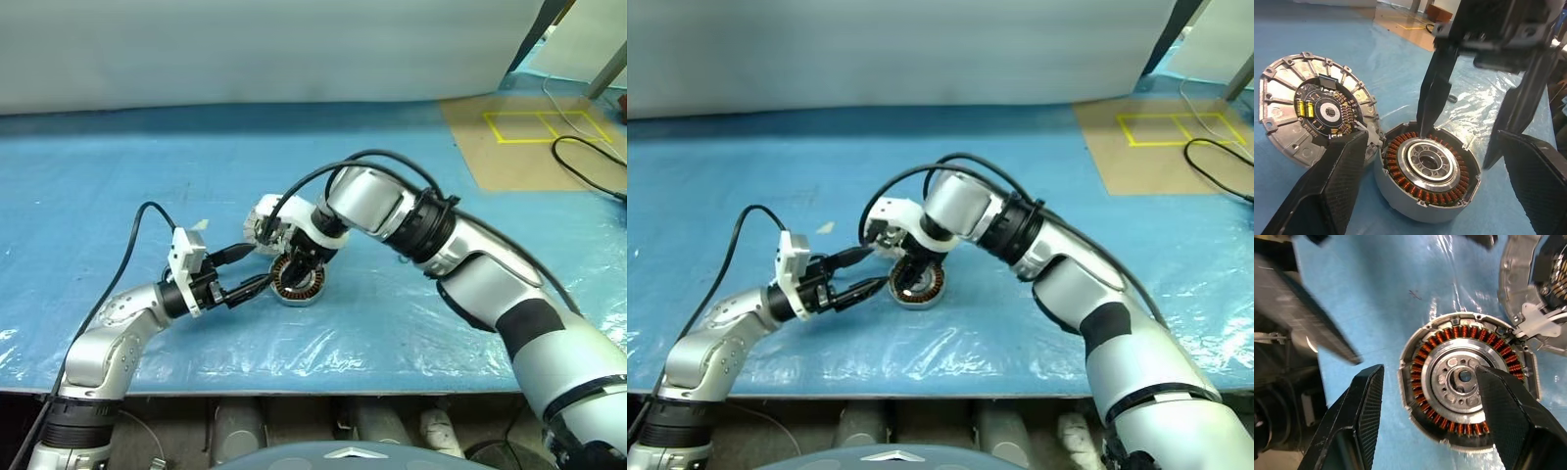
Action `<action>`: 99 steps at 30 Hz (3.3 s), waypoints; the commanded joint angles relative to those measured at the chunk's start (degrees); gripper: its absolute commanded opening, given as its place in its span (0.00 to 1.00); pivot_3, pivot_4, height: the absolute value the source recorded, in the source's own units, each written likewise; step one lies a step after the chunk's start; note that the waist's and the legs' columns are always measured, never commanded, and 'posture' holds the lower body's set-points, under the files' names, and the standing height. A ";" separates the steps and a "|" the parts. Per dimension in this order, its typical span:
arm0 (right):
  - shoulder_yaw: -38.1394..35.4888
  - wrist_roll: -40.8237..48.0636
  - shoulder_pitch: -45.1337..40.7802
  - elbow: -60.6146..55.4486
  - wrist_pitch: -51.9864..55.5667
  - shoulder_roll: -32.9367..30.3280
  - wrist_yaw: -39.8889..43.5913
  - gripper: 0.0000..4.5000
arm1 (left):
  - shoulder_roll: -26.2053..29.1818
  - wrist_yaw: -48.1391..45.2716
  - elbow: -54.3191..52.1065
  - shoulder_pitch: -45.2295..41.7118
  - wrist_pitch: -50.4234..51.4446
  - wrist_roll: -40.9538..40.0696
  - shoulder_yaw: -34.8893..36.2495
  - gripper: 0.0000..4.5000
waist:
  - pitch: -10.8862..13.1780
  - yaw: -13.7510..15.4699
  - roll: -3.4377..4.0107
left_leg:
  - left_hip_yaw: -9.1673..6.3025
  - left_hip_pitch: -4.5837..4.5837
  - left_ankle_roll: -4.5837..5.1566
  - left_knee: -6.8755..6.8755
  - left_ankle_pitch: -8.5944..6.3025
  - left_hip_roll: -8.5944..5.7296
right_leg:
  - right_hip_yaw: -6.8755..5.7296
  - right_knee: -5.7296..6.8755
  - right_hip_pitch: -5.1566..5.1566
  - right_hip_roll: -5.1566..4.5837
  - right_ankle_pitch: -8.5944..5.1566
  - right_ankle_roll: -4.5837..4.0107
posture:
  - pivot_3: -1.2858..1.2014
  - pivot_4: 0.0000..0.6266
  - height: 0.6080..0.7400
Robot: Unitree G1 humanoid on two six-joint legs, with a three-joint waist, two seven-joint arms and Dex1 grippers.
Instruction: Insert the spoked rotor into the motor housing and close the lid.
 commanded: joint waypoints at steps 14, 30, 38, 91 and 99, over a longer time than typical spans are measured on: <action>3.16 -14.35 10.14 -5.21 -60.51 -14.70 11.47 0.69 | 7.47 -5.72 -6.94 5.78 0.72 -1.79 1.06 0.99 | 0.03 -0.19 -0.11 | 0.01 0.01 0.04 0.57 -0.01 0.01 | 0.11 0.23 0.06 -0.04 -0.15 -0.23 | 0.52 0.24 1.00; 1.07 -24.78 14.30 2.09 -68.56 -8.80 14.22 0.69 | 7.03 -4.83 -8.09 8.98 -2.40 0.27 0.42 0.99 | 0.02 -0.38 -0.14 | 0.01 -0.01 0.11 0.65 -0.01 0.03 | 0.11 0.26 0.07 -0.02 -0.14 -0.27 | 0.52 0.24 1.00; 0.49 -28.57 14.74 4.20 -71.84 -6.53 14.38 0.69 | 6.35 -4.39 -7.87 9.42 -3.23 0.81 0.04 0.99 | 0.02 -0.40 -0.14 | 0.02 0.02 0.12 0.66 -0.01 0.03 | 0.12 0.27 0.08 -0.02 -0.14 -0.27 | 0.52 0.24 1.00; 0.42 -33.10 16.39 0.85 -34.98 1.05 19.54 0.45 | 3.89 -6.47 -2.30 6.14 -6.67 3.86 -2.27 0.99 | -0.01 -0.47 -0.18 | 0.01 0.24 0.17 0.69 0.01 0.08 | 0.11 0.33 0.27 0.00 -0.13 -0.29 | 0.52 0.24 1.00; 1.85 -32.96 15.96 0.80 -36.36 1.15 18.90 0.45 | 4.10 -5.87 -4.07 7.97 -6.41 3.53 -1.76 0.99 | -0.02 -0.30 -0.18 | 0.01 0.24 0.15 0.67 0.02 0.08 | 0.10 0.30 0.29 -0.01 -0.14 -0.29 | 0.52 0.24 1.00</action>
